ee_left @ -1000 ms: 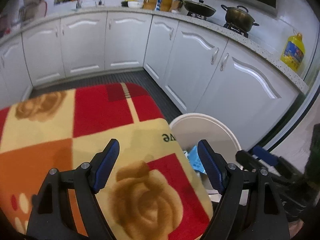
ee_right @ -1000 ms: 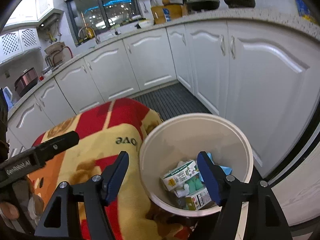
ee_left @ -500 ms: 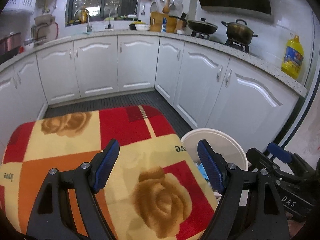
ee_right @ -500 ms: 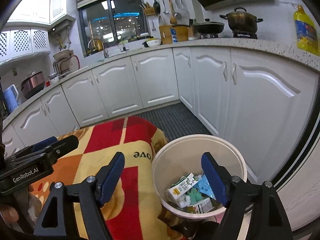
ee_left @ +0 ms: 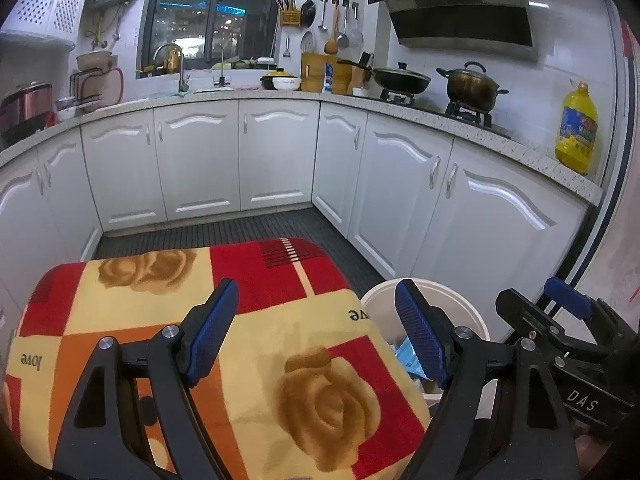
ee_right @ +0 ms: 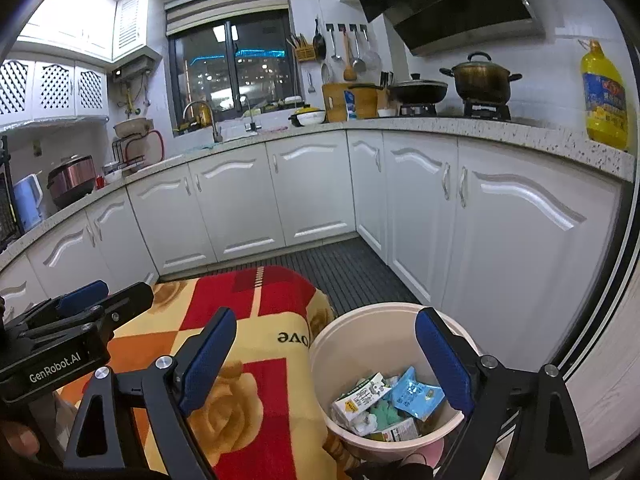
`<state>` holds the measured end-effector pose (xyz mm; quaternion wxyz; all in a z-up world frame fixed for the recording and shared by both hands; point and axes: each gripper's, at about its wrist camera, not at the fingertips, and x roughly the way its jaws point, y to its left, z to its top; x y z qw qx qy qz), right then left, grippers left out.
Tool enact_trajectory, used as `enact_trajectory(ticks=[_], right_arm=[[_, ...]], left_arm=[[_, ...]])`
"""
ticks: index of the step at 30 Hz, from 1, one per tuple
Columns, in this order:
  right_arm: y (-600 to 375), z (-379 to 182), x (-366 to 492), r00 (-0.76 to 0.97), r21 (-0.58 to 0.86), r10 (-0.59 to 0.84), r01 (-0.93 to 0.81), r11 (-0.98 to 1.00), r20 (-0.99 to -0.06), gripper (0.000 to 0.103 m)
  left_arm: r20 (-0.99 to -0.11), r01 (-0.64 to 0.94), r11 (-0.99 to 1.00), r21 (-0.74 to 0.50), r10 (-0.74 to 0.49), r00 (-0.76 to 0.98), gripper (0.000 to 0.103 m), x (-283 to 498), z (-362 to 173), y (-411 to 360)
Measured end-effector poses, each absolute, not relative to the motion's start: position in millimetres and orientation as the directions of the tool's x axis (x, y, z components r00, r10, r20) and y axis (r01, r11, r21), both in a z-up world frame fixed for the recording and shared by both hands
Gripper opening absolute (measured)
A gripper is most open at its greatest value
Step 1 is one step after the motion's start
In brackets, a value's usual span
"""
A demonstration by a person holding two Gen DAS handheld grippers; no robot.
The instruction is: Collect trash
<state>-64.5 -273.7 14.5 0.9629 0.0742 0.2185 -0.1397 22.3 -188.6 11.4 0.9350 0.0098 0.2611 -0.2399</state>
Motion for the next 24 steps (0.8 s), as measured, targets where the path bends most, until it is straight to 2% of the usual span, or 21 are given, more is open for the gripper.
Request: enact_trajectory(ticks=[10, 24], right_arm=[[-267, 27, -76, 0.880, 0.064, -0.266, 0.315, 0.947, -0.393, 0.096], [-268, 30, -80, 0.883, 0.064, -0.278, 0.324, 0.944, -0.378, 0.097]], left_arm=[[-0.462, 0.455, 0.883, -0.118, -0.454, 0.762, 0.080, 17, 17, -186], [-0.455, 0.453, 0.886, -0.103, -0.447, 0.770, 0.080, 17, 15, -188]])
